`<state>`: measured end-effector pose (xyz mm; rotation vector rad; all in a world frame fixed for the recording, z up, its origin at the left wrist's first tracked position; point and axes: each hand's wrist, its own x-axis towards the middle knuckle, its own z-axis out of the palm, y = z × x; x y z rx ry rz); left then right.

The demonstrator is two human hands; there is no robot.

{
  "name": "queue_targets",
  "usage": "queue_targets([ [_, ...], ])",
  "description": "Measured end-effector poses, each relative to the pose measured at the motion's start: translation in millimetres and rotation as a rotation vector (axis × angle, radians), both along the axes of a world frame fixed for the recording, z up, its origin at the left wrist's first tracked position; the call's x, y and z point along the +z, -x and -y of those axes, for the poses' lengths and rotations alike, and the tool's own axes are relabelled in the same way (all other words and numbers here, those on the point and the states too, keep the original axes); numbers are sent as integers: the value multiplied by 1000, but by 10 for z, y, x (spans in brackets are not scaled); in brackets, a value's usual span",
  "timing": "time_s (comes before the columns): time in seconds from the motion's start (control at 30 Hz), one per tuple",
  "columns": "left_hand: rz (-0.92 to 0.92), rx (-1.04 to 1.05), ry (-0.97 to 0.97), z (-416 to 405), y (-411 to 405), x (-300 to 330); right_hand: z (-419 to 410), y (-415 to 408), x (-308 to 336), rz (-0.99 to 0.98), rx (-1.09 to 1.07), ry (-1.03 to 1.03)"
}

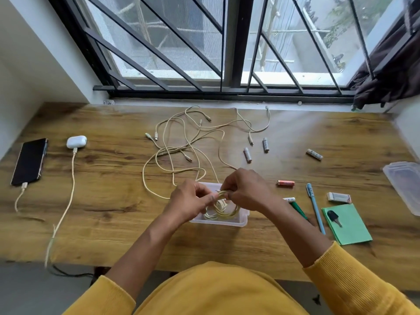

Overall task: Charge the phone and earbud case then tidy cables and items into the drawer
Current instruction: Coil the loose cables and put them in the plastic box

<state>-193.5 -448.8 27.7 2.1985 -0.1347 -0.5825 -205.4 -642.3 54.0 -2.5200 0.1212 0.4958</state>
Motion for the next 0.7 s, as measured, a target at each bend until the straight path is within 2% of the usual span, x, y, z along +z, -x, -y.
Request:
queue_targets([
  [0.13, 3, -147, -150, 86, 26, 7, -65, 55, -7, 44, 5, 203],
  [0.37, 185, -317, -573, 271, 9, 118, -113, 47, -65, 44, 8, 220],
  [0.7, 221, -353, -726, 303, -55, 150, -120, 34, -181, 67, -14, 196],
])
